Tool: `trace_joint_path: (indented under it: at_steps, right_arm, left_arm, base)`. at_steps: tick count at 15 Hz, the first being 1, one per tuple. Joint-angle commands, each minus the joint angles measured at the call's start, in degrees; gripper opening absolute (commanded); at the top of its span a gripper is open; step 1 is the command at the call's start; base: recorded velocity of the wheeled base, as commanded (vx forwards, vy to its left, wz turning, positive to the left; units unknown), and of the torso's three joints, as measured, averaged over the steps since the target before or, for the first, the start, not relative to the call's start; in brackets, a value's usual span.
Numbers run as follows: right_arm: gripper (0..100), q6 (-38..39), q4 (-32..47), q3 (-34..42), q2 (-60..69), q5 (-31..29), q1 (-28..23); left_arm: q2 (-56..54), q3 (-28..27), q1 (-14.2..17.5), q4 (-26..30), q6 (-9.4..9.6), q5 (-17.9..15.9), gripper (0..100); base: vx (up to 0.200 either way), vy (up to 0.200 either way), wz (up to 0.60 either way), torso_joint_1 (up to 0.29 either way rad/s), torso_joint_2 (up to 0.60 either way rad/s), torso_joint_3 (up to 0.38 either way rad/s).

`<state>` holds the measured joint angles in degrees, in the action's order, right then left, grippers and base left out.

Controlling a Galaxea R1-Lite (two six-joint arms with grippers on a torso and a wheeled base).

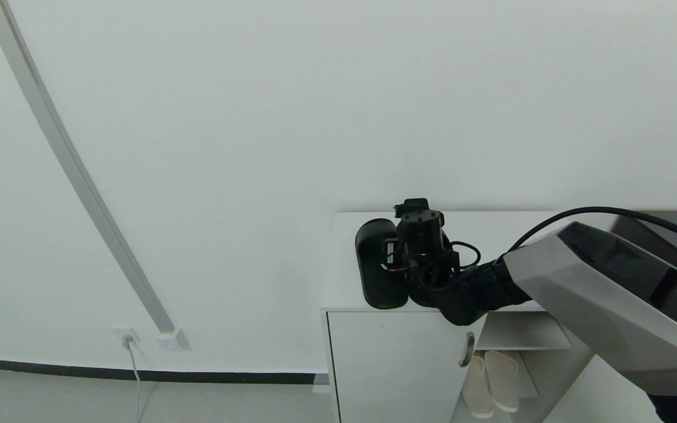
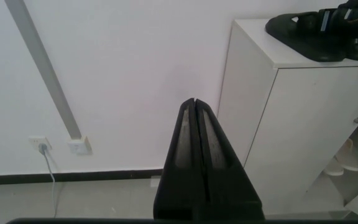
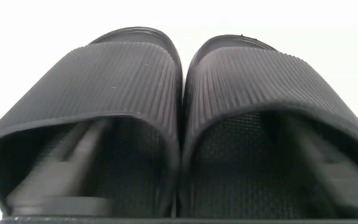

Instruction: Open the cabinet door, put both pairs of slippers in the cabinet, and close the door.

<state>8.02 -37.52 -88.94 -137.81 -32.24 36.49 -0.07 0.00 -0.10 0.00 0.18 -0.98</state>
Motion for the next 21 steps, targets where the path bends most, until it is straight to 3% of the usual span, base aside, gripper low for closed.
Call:
trace_joint_path:
  at_steps: [1, 9, 14, 21]
  right_arm:
    - [0, -0.02, -0.01, -0.18, -0.53, -0.01, 0.08]
    - [0, 0.06, -0.36, 2.63, 3.25, -0.19, 0.25]
    - [0, 0.24, -0.8, 11.69, 11.43, 0.16, 1.13]
    - [0, 0.24, -6.25, 30.5, 24.79, 7.72, 4.38]
  left_arm:
    - [0.07, 0.0, 0.01, 0.0, -0.01, 0.01, 0]
    - [0.07, 0.0, 0.01, 0.0, -0.01, 0.1, 0]
    - [0.07, 0.0, 0.01, 0.0, -0.01, 0.01, 0]
    - [0.07, 0.0, 0.01, 0.0, -0.09, 0.01, 0]
  base:
    - [0.0, 0.0, 0.0, 0.0, 0.0, 0.0]
    - [0.0, 0.0, 0.0, 0.0, 0.0, 0.0]
    - [0.0, 0.0, 0.0, 0.0, 0.0, 0.0]
    - [0.0, 0.0, 0.0, 0.0, 0.0, 0.0]
